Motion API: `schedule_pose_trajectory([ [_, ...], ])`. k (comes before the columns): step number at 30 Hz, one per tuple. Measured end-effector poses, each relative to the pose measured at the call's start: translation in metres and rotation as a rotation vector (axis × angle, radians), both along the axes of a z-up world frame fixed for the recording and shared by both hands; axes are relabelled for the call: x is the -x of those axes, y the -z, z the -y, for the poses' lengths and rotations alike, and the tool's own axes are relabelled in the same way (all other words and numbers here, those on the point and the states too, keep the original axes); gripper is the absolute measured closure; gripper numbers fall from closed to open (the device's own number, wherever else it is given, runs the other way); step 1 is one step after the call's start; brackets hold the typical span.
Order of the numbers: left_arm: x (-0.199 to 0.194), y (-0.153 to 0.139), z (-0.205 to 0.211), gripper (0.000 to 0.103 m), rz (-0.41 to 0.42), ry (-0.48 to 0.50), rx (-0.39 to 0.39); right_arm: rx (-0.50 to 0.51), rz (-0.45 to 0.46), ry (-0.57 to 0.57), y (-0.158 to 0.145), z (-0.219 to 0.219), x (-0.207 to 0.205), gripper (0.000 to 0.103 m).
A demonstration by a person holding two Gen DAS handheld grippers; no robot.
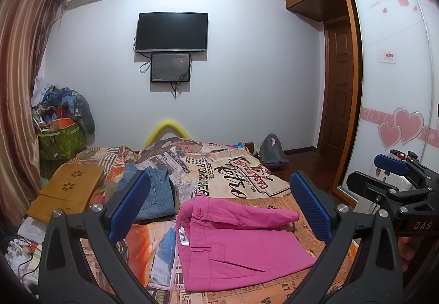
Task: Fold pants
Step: 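Lower both grippers onto the pink trousers' waistband and hem edges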
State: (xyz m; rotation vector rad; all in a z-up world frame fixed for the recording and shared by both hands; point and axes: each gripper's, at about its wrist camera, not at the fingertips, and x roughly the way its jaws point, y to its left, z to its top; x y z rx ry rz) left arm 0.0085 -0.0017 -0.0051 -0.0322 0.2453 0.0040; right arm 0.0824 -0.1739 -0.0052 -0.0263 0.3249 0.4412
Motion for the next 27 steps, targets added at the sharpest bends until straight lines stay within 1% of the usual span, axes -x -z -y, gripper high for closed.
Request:
schedule_pose_trajectory([
  [4, -0.013, 0.006, -0.005, 0.0, -0.027, 0.004, 0.002, 0.008, -0.013, 0.027, 0.01, 0.007, -0.008, 0.0],
  [10, -0.061, 0.026, -0.014, 0.0, -0.122, -0.017, -0.024, 0.037, -0.093, 0.12, 0.034, 0.034, -0.044, 0.0],
  [14, -0.102, 0.045, -0.019, 0.0, -0.192, -0.023, -0.06, 0.071, -0.143, 0.165, 0.05, 0.055, -0.071, 0.001],
  [19, -0.159, 0.068, -0.029, 0.0, -0.286, -0.015, -0.058, 0.12, -0.204, 0.22, 0.067, 0.074, -0.107, 0.001],
  [22, -0.196, 0.084, -0.035, 0.0, -0.344, -0.018, -0.087, 0.124, -0.241, 0.234, 0.077, 0.083, -0.128, 0.001],
  [27, -0.255, 0.115, -0.049, 0.0, -0.439, -0.005, -0.094, 0.134, -0.302, 0.232, 0.094, 0.086, -0.17, 0.009],
])
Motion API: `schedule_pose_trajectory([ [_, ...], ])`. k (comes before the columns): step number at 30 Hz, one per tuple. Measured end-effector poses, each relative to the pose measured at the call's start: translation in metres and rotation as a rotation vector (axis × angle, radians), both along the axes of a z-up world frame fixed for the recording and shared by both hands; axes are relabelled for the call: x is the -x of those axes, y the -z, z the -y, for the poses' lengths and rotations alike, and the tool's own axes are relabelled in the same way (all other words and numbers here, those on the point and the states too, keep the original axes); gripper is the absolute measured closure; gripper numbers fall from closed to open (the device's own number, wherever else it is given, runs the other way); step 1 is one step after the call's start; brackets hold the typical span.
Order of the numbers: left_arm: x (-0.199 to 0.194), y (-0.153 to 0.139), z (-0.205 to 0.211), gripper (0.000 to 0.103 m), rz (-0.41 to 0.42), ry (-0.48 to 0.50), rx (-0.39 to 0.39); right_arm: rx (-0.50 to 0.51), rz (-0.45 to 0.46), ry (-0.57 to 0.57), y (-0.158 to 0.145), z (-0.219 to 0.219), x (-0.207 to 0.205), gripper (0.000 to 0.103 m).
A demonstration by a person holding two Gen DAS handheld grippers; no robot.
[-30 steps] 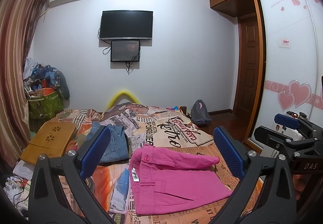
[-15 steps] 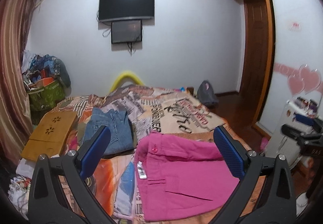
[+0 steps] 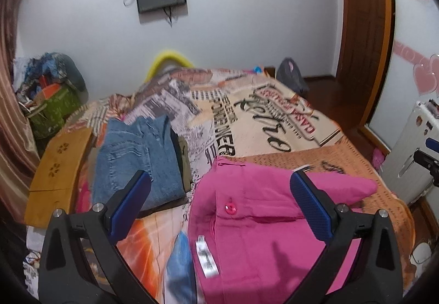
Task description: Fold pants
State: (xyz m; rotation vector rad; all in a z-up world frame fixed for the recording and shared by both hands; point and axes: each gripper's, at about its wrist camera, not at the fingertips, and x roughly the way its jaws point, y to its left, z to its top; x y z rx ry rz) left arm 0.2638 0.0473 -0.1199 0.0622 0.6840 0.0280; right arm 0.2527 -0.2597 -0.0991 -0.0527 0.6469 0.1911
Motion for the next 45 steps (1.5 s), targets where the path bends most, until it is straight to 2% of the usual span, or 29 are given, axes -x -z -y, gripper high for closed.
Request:
schedule_pose_trajectory([
  [2, -0.021, 0.011, -0.005, 0.002, -0.033, -0.001, 0.009, -0.005, -0.026, -0.006, 0.008, 0.0, -0.015, 0.012],
  [6, -0.061, 0.03, -0.012, 0.013, -0.093, 0.01, 0.021, -0.017, -0.079, -0.02, 0.029, -0.001, -0.051, 0.019],
  [13, -0.121, 0.075, -0.023, 0.021, -0.214, 0.023, 0.061, -0.068, -0.235, -0.073, 0.077, -0.013, -0.103, 0.032],
  [15, -0.129, 0.088, -0.026, 0.024, -0.251, 0.021, 0.077, -0.076, -0.285, -0.091, 0.093, -0.019, -0.115, 0.034],
  [19, -0.142, 0.114, -0.035, 0.026, -0.326, 0.011, 0.133, -0.084, -0.375, -0.128, 0.12, -0.03, -0.136, 0.045],
  [22, -0.141, 0.129, -0.039, 0.027, -0.367, 0.018, 0.185, -0.107, -0.435, -0.164, 0.137, -0.036, -0.146, 0.048],
  [25, -0.139, 0.139, -0.039, 0.036, -0.396, 0.039, 0.206, -0.128, -0.486, -0.208, 0.15, -0.042, -0.145, 0.051],
  [29, -0.138, 0.147, -0.033, 0.06, -0.418, 0.068, 0.201, -0.126, -0.487, -0.236, 0.152, -0.044, -0.134, 0.054],
  [31, -0.138, 0.148, -0.033, 0.066, -0.42, 0.07, 0.204, -0.141, -0.498, -0.246, 0.152, -0.042, -0.13, 0.059],
  [33, -0.138, 0.15, -0.032, 0.074, -0.417, 0.066, 0.196, -0.145, -0.501, -0.24, 0.153, -0.039, -0.128, 0.067],
  [35, -0.138, 0.15, -0.033, 0.077, -0.414, 0.068, 0.197, -0.158, -0.505, -0.24, 0.153, -0.037, -0.129, 0.084],
  [36, -0.137, 0.149, -0.034, 0.081, -0.411, 0.065, 0.195, -0.166, -0.506, -0.237, 0.153, -0.035, -0.13, 0.087],
  [37, -0.137, 0.149, -0.034, 0.083, -0.409, 0.065, 0.191, -0.173, -0.499, -0.23, 0.153, -0.031, -0.13, 0.093],
  [40, -0.135, 0.144, -0.034, 0.085, -0.395, 0.067, 0.186, -0.191, -0.469, -0.221, 0.151, -0.028, -0.128, 0.096],
  [43, -0.137, 0.137, -0.032, 0.084, -0.401, 0.087, 0.147, -0.197, -0.423, -0.22, 0.141, -0.029, -0.125, 0.097],
  [44, -0.138, 0.136, -0.032, 0.081, -0.405, 0.084, 0.141, -0.195, -0.401, -0.222, 0.136, -0.029, -0.124, 0.098],
  [45, -0.142, 0.133, -0.033, 0.073, -0.408, 0.075, 0.14, -0.193, -0.387, -0.224, 0.132, -0.03, -0.125, 0.098],
])
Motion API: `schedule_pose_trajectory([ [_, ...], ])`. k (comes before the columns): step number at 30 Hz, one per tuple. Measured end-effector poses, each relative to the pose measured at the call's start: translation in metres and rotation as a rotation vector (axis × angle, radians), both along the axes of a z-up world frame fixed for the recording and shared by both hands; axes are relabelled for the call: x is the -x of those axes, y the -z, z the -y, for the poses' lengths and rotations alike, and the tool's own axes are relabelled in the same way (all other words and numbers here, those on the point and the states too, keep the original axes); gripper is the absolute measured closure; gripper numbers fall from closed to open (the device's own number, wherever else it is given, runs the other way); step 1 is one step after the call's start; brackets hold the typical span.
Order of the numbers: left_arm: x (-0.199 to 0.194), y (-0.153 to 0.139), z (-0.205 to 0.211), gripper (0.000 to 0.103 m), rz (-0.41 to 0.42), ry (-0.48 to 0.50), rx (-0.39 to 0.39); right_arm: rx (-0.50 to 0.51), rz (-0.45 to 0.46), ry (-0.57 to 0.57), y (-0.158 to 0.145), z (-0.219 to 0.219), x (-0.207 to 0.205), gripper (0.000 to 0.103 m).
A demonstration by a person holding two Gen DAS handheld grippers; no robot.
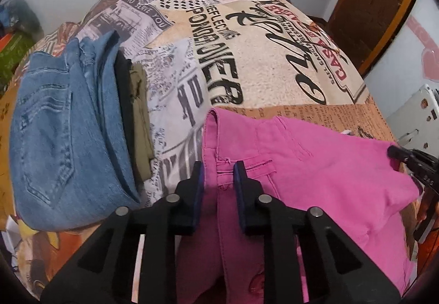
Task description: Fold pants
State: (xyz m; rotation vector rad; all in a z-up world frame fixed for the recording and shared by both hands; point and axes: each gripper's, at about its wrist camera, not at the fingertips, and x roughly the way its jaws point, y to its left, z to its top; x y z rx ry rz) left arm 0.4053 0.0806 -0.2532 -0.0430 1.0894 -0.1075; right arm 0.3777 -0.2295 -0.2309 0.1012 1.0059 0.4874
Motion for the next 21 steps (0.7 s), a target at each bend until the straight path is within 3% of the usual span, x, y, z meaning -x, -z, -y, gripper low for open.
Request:
schedule_pose_trajectory([
  [3, -0.009, -0.002, -0.001, 0.057, 0.002, -0.004, 0.002, 0.001, 0.056, 0.0, -0.015, -0.004, -0.003, 0.098],
  [8, -0.031, 0.004, 0.003, 0.057, -0.011, 0.021, -0.007, -0.009, 0.101, 0.003, -0.028, -0.007, -0.009, 0.098],
  [13, -0.055, 0.015, 0.001, 0.057, -0.04, 0.02, 0.041, -0.007, 0.132, 0.002, -0.033, -0.013, -0.015, 0.098],
  [15, -0.057, 0.016, -0.001, 0.073, -0.039, 0.023, 0.061, -0.012, 0.14, 0.003, -0.035, -0.012, -0.014, 0.098],
  [18, -0.051, 0.012, 0.001, 0.088, -0.011, 0.019, 0.024, -0.014, 0.149, 0.003, -0.037, -0.015, -0.018, 0.098],
  [21, -0.042, -0.001, 0.003, 0.094, 0.029, 0.016, 0.005, -0.016, 0.159, 0.003, -0.041, -0.016, -0.019, 0.098],
])
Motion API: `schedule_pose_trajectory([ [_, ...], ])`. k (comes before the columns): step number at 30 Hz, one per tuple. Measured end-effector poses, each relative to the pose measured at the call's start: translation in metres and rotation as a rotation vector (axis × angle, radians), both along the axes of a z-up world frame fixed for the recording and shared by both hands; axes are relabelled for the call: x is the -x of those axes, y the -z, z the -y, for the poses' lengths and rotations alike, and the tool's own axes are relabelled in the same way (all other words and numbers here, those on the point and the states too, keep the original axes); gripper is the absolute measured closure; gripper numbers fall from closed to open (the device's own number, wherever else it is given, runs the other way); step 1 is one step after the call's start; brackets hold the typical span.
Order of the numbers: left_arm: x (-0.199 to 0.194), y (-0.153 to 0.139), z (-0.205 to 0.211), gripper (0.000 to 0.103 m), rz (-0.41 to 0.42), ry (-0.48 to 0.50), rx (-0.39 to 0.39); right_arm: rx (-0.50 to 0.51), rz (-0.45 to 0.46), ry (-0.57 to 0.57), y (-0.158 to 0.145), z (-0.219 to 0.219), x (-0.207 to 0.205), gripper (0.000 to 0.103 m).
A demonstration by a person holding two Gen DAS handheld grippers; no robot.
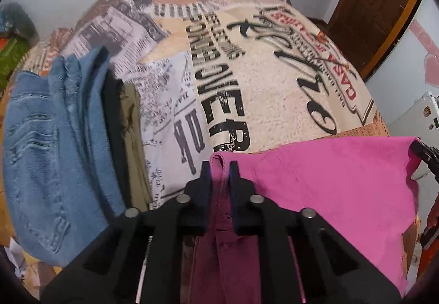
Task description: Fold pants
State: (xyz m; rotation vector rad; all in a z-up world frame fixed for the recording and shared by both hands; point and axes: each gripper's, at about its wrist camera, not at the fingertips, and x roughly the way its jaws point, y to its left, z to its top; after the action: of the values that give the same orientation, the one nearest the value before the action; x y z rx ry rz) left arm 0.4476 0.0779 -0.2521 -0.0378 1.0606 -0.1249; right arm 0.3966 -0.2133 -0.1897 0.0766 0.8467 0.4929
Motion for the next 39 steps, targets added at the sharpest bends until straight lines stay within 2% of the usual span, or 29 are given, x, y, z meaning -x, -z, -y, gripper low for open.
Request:
schedule_pose_trajectory([
  [5, 0.023, -0.044, 0.002, 0.096, 0.119, 0.014, -0.021, -0.007, 0.039, 0.001, -0.016, 0.0, 0.004, 0.098],
  [10, 0.061, -0.099, -0.002, 0.096, 0.232, 0.028, 0.015, -0.025, 0.1, -0.004, -0.045, -0.001, 0.013, 0.098],
  [16, 0.119, -0.131, 0.004, 0.096, 0.282, 0.067, -0.007, -0.037, 0.153, -0.018, -0.075, 0.004, 0.042, 0.098],
  [22, 0.181, -0.14, 0.009, 0.096, 0.3, 0.1, -0.025, -0.037, 0.164, -0.031, -0.091, 0.013, 0.079, 0.098],
  [30, 0.245, -0.127, 0.019, 0.096, 0.279, 0.146, -0.058, -0.036, 0.14, -0.047, -0.092, 0.019, 0.13, 0.098],
  [35, 0.275, -0.111, 0.023, 0.096, 0.227, 0.189, -0.044, -0.015, 0.108, -0.059, -0.082, 0.017, 0.157, 0.098],
  [39, 0.295, -0.092, 0.024, 0.096, 0.165, 0.185, -0.03, -0.016, 0.061, -0.066, -0.066, 0.018, 0.176, 0.098],
])
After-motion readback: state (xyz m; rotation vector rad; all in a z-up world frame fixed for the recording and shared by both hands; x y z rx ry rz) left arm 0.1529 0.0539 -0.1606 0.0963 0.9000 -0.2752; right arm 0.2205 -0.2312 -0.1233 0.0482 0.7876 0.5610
